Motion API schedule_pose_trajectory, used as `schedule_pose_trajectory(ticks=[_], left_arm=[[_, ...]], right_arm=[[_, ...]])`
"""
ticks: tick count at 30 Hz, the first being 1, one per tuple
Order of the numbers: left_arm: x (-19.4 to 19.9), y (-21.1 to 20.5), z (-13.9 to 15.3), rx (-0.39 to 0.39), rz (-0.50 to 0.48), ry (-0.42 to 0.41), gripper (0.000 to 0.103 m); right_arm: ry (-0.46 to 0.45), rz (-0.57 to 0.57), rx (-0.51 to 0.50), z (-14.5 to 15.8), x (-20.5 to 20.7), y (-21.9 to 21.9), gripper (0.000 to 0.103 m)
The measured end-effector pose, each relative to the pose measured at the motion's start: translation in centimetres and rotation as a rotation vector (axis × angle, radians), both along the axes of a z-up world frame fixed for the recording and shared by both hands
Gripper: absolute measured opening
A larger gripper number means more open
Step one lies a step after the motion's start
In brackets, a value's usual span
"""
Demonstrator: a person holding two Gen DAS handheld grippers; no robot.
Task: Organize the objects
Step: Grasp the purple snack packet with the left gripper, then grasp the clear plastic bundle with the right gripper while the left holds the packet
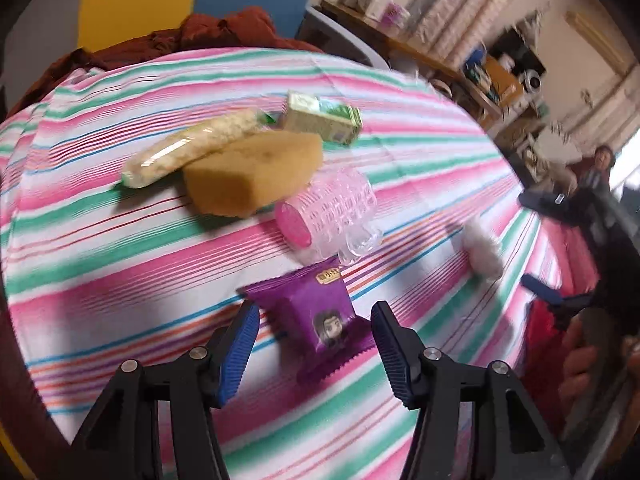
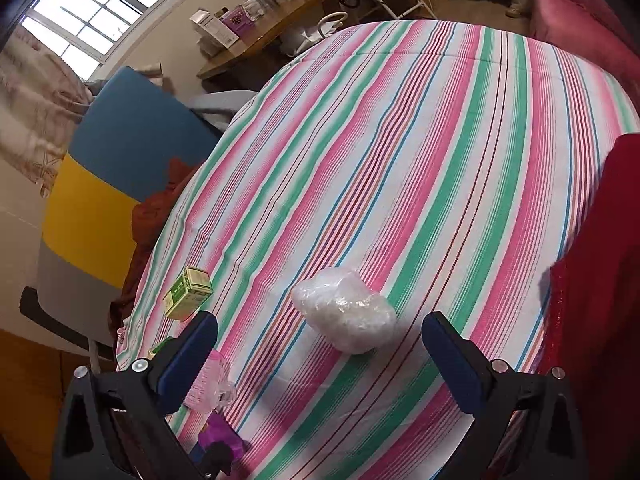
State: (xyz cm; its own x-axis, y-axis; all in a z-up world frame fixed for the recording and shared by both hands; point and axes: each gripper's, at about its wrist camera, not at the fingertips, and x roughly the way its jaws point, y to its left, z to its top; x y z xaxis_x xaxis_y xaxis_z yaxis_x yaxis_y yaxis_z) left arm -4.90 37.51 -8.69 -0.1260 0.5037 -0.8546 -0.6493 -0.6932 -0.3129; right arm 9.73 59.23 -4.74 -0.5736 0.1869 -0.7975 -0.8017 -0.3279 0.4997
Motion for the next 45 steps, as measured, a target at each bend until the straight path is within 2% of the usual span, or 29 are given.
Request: schedule_pose_trajectory(ticks=[6,8,10,15,20,24,33,35,36,37,41,43,44,45], left_arm=[[0.4,0.0,-0.7,0.013,-0.054,0.05,0.059],[0.6,-0.1,-0.8,0.006,-0.069,0.074,0.053],[0.5,-0.4,-0.9,0.011,-0.081,0.082,0.052],[-0.3,-1.6,-0.8,0.06,-0.087,0.035,0.048],[-0.3,-3.9,-0.4,0.108,-0.102,-0.007,0.048],[-0.1,-4.4,0.0,0.071,-0.119,0.009,0.05],[1.2,-2.3,1.1,-0.048,-0.194,0.179,0.053],[1.1,-1.9,0.8,-0.057,-0.211,0.187,0.053],[0.9,-1.9,0.5,-0.059,-0.214,0.181,0.052],[0.7,-1.9,0.0,-0.062,-0.208,0.17,0.044],[0.7,-3.2,-0.4,-0.018,-0.18,0.16,0.037],[1.1,-3.9,-0.4,-0.004,-0.174,0.158,0.037],[1.5,-4.3,-0.4,0.001,-0.174,0.164,0.037],[1.9,-4.7,-0.5,0.004,-0.175,0.171,0.037]], right_arm=[[-0.025,0.005,0.004,-0.4,-0.4,0.0,0.103],[-0.031,0.004,0.005,-0.6,-0.7,0.2,0.103],[-0.046,0.008,0.006,-0.7,-0.9,0.3,0.103],[-0.092,0.024,0.016,-1.1,-1.5,0.2,0.103],[-0.099,0.023,0.01,-1.2,-1.4,0.2,0.103],[-0.097,0.027,0.001,-1.3,-1.2,0.1,0.103],[-0.122,0.005,0.033,-1.3,-1.4,0.6,0.103],[-0.143,0.006,0.064,-1.1,-1.5,0.5,0.103],[-0.15,0.011,0.075,-1.0,-1.7,0.5,0.103],[-0.161,0.019,0.087,-1.0,-2.0,0.5,0.103],[-0.226,0.078,0.102,-1.7,-3.5,0.3,0.09],[-0.287,0.116,0.109,-2.3,-4.4,0.1,0.073],[-0.304,0.129,0.107,-2.5,-4.6,0.1,0.053],[-0.308,0.136,0.108,-2.6,-4.6,0.1,0.052]])
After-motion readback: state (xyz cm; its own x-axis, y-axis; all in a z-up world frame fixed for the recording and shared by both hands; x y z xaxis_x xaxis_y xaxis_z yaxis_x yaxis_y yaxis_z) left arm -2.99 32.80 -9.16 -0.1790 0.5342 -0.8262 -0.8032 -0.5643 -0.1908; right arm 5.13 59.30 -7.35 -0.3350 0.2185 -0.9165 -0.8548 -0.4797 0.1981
